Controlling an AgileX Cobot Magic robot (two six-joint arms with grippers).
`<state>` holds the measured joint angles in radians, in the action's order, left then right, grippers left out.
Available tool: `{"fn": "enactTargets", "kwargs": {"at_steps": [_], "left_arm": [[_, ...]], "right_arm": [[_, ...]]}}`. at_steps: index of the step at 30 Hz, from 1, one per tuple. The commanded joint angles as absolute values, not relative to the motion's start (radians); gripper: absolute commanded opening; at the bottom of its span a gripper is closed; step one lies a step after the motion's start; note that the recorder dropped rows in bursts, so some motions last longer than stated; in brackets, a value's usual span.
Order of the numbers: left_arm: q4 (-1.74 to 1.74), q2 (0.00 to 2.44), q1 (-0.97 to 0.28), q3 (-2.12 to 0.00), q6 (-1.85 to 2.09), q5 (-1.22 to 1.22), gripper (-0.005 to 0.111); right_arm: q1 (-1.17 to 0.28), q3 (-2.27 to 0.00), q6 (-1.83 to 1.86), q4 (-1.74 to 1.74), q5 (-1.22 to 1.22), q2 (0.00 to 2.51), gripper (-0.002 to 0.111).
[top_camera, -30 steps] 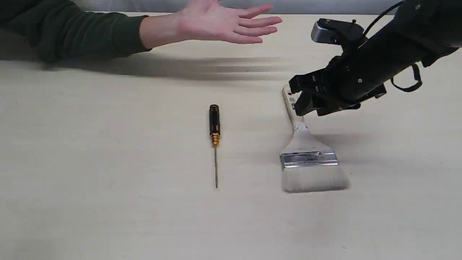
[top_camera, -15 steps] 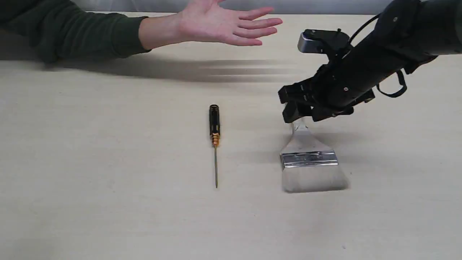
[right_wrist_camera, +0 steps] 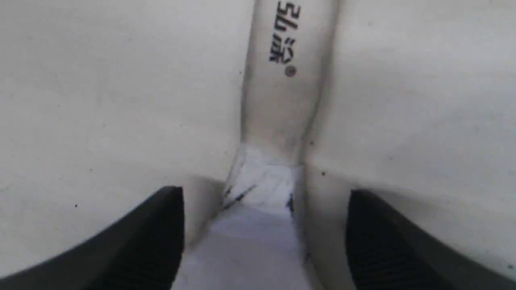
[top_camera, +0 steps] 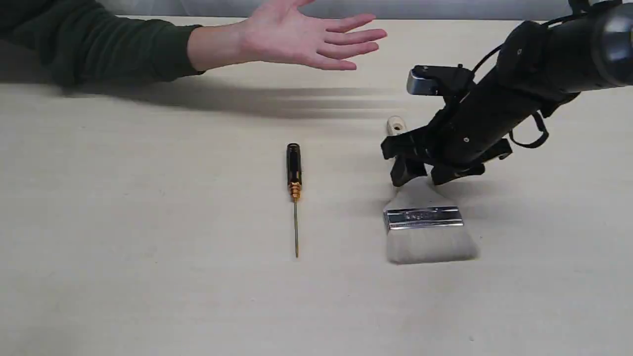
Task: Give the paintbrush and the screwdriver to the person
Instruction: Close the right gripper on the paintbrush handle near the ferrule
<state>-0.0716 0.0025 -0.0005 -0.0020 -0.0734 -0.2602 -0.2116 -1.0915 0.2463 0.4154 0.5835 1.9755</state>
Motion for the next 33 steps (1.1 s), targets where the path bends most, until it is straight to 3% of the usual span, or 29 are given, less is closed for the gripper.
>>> {"fn": "enactTargets", "kwargs": {"at_steps": [1, 7, 21, 33], "left_arm": [[-0.070, 0.000, -0.007, 0.000, -0.075, -0.248, 0.000], [-0.070, 0.000, -0.007, 0.000, -0.075, -0.248, 0.000], [-0.070, 0.000, -0.007, 0.000, -0.075, -0.248, 0.000], [-0.068, 0.000, -0.007, 0.000, -0.075, -0.252, 0.000]], "right_arm": [[-0.213, -1.109, 0.246, 0.403, 0.573, 1.976, 0.061], [-0.213, -1.159, 0.228, 0.377, 0.635, 1.991, 0.045], [-0.213, -1.200, 0.133, 0.272, 0.706, 2.099, 0.045], [-0.297, -1.273, 0.031, 0.169, 0.723, 2.098, 0.045]]}}
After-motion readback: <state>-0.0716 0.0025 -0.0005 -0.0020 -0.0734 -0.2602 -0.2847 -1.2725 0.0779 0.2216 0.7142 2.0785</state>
